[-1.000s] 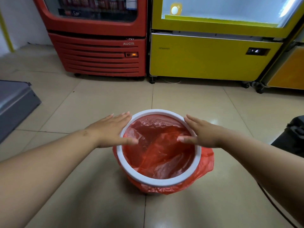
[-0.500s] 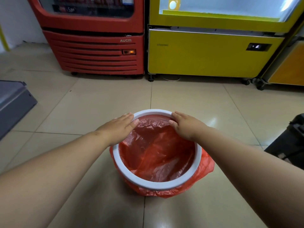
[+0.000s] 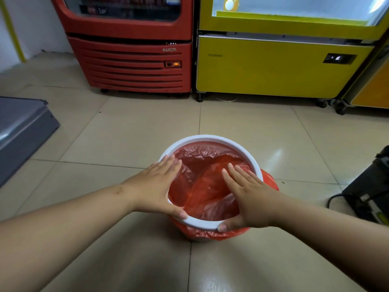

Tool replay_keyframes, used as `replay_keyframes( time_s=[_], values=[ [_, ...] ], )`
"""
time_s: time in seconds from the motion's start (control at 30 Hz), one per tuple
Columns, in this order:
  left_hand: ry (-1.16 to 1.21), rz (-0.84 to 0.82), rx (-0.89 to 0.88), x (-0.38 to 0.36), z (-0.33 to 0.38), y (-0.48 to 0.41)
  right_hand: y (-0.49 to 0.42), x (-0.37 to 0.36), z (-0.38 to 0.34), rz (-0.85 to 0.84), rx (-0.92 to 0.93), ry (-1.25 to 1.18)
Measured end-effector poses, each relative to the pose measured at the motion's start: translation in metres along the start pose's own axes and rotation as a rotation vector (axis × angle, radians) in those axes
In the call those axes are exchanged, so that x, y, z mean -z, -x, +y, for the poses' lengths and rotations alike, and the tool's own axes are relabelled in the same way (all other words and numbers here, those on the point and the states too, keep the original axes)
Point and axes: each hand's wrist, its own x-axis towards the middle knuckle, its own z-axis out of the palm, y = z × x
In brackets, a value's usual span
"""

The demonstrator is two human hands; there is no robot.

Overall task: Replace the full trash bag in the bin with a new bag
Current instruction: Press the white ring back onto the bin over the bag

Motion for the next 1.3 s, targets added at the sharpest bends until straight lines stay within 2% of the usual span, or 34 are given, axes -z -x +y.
replay_keyframes(
  time_s=[0.3,0.4,0.6,0.9,1.17,1.23,1.3],
  values=[
    [0.066,0.083,0.088,0.002,-0.003,-0.01,-0.015,0.003,0.007,0.012,-0.123,-0.043],
    [0.102,0.111,0.147,0.009,-0.006,-0.021,-0.026,0.011,0.016,0.044,-0.2,-0.125],
    [0.159,0.12,0.199,0.019,-0.007,-0.047,-0.046,0.022,0.039,-0.002,-0.358,-0.271],
    [0.146,0.112,0.197,0.017,-0.011,-0.06,-0.056,0.019,0.048,-0.051,-0.349,-0.374],
    [0.083,0.086,0.239,0.024,-0.008,-0.059,-0.057,0.026,0.047,-0.122,-0.38,-0.324],
    [0.096,0.072,0.256,0.034,-0.005,-0.055,-0.056,0.036,0.044,-0.143,-0.386,-0.304],
    [0.118,0.09,0.267,0.057,0.0,-0.048,-0.052,0.065,0.038,-0.08,-0.383,-0.296]
  ],
)
